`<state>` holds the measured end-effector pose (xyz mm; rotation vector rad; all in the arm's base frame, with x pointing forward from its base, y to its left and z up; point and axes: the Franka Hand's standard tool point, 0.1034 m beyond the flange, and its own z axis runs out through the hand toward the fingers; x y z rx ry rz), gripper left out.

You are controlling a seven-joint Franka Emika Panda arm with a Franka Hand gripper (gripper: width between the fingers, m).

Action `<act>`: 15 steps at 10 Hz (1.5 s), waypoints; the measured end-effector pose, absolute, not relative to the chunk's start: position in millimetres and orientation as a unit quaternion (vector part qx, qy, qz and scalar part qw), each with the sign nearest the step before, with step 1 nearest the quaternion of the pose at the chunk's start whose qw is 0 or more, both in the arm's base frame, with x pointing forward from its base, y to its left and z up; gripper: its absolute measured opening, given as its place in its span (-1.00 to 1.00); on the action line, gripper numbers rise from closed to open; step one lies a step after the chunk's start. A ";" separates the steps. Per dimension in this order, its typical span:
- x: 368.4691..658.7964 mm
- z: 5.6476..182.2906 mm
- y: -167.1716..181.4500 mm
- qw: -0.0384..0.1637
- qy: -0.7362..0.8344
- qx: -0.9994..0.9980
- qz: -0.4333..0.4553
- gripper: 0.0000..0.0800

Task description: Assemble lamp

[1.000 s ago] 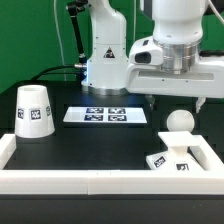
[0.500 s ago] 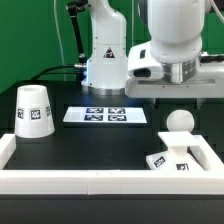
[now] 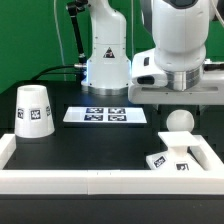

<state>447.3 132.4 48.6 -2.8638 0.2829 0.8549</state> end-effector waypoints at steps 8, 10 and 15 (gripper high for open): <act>438.1 37.4 133.5 0.065 0.099 -0.942 0.314 0.75; 435.6 30.8 136.7 0.061 0.100 -0.943 0.313 0.75; 431.9 20.3 140.9 0.056 0.101 -0.942 0.314 0.75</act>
Offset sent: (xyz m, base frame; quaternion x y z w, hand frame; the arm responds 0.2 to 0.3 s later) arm 0.0040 0.0115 -0.0011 0.0238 -0.0029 -0.0024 0.9997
